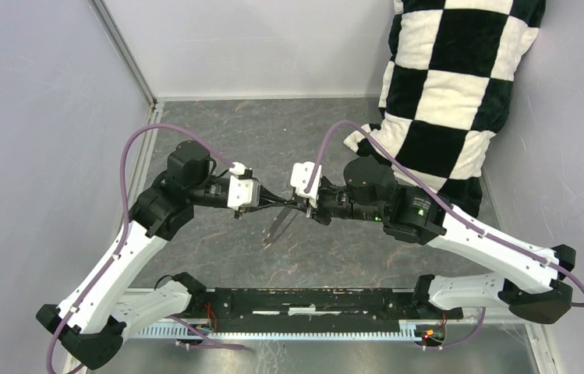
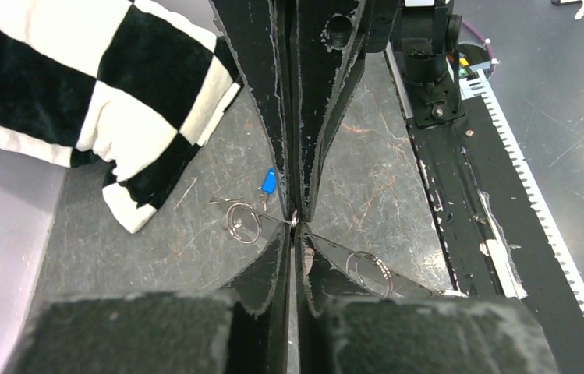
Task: Put the keys on the keyring
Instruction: Adjust the keyring.
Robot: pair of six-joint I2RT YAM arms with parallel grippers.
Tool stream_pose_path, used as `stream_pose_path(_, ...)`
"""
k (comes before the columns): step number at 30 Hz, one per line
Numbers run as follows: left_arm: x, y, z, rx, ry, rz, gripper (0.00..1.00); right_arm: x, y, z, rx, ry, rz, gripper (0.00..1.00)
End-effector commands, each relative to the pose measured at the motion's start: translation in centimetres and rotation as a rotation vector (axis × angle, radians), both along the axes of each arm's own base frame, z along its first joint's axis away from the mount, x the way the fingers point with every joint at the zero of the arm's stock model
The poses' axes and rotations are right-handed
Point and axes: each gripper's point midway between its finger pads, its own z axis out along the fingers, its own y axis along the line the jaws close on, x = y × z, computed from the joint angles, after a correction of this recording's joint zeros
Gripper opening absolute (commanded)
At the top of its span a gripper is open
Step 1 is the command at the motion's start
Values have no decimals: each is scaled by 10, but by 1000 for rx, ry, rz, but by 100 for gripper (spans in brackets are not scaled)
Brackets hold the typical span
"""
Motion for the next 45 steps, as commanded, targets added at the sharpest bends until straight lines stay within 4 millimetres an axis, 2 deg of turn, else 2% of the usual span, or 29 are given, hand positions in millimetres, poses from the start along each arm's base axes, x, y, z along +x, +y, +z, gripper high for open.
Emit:
stream_pose_path(1,0,-4,10,-13,-31,-26,3,-2,6,35,79,-41,22,1)
stream_pose_path(3,1,-4,9,-10,-25,-25,2,-2,8,39,96,-38,25,5)
stream_pose_path(7,-1,-5,13,-18,-4,-31,2,-5,2,57,187,-41,11,35)
stream_pose_path(9,-6,-7,21,-49,32,-44,2,-7,-7,61,252,-46,-15,44)
stream_pose_path(11,-15,-10,32,-94,73,-79,2,-11,-20,66,332,-60,-26,48)
stream_pose_path(15,-37,-12,54,-184,144,-181,2,-22,-45,71,482,-79,-37,46)
stream_pose_path(18,-41,-15,69,-218,216,-208,2,-27,-57,74,553,-81,-43,44)
stream_pose_path(22,-41,-17,79,-230,273,-216,2,-34,-63,81,603,-84,-24,41)
stream_pose_path(31,-38,-19,95,-266,294,-190,2,-40,-54,82,651,-77,30,37)
stream_pose_path(45,-39,-18,93,-266,252,-200,2,-36,-36,81,685,-69,51,31)
